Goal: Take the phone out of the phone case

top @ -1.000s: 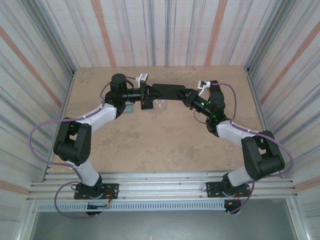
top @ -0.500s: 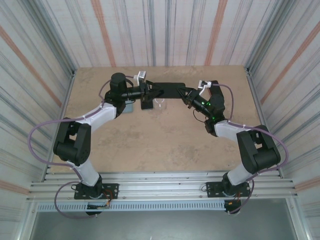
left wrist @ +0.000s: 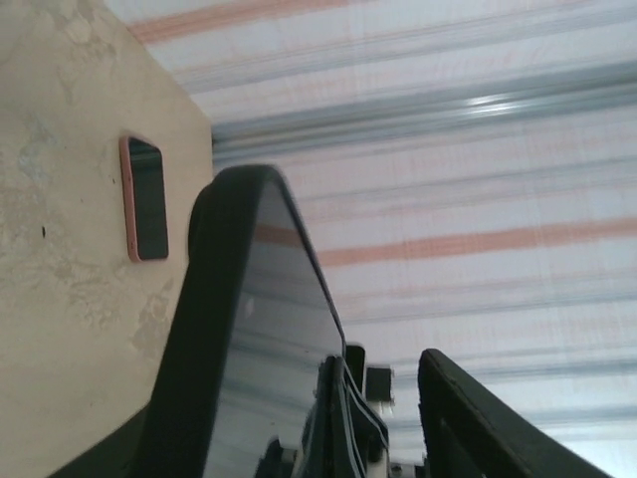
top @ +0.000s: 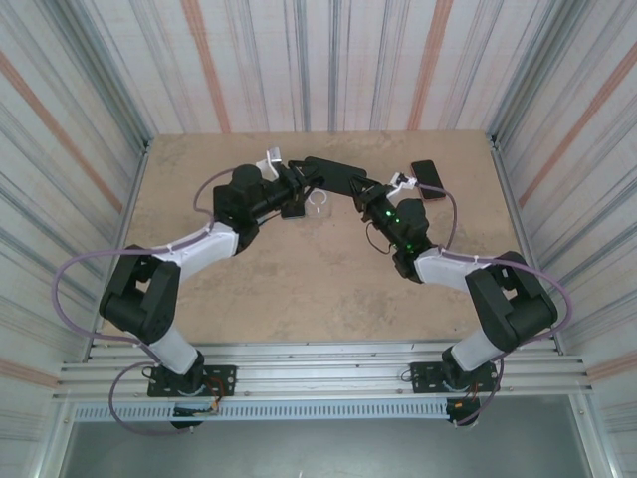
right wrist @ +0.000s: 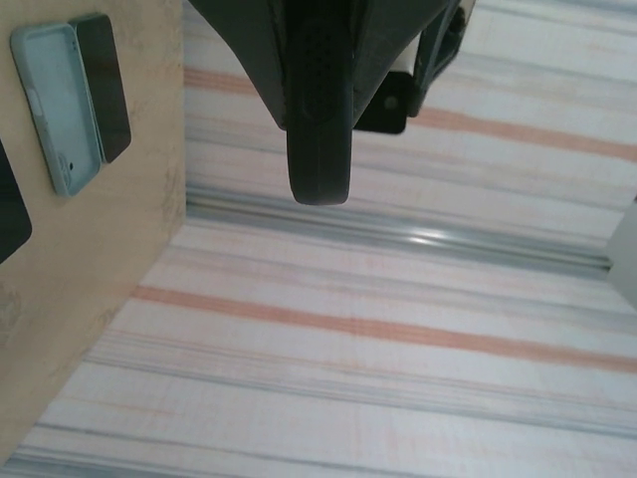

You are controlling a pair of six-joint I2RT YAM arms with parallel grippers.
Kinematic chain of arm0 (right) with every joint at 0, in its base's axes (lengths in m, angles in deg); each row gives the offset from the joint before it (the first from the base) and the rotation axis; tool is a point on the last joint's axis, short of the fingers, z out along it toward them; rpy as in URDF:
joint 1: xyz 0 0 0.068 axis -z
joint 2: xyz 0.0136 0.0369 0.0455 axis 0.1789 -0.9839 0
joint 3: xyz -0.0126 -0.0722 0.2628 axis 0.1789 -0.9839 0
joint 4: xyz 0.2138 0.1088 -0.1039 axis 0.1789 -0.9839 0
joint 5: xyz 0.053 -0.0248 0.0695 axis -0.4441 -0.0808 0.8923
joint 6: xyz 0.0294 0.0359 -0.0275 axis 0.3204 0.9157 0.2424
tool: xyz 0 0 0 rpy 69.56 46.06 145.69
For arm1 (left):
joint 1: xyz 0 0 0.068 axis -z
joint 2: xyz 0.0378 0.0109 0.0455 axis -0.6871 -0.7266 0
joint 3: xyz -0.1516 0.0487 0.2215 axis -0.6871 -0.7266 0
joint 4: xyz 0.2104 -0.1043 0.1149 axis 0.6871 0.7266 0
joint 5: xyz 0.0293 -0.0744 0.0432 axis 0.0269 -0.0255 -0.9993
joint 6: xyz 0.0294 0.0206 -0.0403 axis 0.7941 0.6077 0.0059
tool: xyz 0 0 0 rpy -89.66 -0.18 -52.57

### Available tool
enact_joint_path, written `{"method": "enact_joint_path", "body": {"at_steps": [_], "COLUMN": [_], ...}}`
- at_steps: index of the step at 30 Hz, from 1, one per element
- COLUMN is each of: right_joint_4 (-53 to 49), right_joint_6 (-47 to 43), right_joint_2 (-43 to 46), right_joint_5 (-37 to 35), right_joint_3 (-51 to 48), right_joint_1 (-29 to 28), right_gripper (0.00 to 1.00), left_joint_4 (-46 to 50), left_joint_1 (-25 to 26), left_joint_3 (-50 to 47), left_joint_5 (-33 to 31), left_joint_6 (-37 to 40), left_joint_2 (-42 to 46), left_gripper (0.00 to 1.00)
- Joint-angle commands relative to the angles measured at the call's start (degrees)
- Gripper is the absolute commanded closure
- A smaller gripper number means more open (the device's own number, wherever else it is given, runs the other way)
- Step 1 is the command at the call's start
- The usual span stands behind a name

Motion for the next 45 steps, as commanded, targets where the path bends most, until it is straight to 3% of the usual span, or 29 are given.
{"method": "enact_joint_path", "body": {"at_steps": [1,10,18,22,25,28,31,45], "right_joint_4": [-0.91,-4.15,-7.51,-8.86,-9.35,-9.86,-9.41,-5.39], "right_joint_6": [-0.77,-1.18,-1.66,-2.30,-3.43,-4.24,-4.88,-7.05], "right_joint_2": [3.39,5.18,7.59,8.16,8.43,8.81,9.31,8.69], "right_joint_5": [-10.74,-17.51,-18.80,-18.39,-17.03,-15.79,-14.52,-7.05], "right_joint_3": [0.20,0.26,-0.24,-0.20,-0.07,-0.50,-1.36,-1.66], "right_joint_1": [-2.06,-6.16,-7.37,-7.47,-7.27,-7.03,-6.97,-6.67], "right_gripper": [1.00,1.00,1.00,0.92,0.78,0.65,0.60,0.68], "left_joint_4": [-4.53,-3.54,-3.48,-3.14,-3.60,-3.94,-3.91,-4.77], "left_joint_1": [2.14,4.60,4.58,4.24,2.96,1.84,0.78,-0.38], "left_joint_3": [-1.43,1.29,2.78,3.32,3.84,4.18,4.72,6.63], "left_joint_5": [-11.05,-16.04,-16.77,-15.78,-13.30,-12.20,-11.46,-9.83], "left_joint_6": [-3.00,-3.01,-3.38,-3.61,-4.56,-4.47,-4.26,-3.54], "left_joint_2": [3.44,2.57,1.88,1.80,1.50,1.56,1.30,0.02], "left_gripper": [0.51,0.66,0.83,0.93,0.99,1.00,1.00,1.00]}}
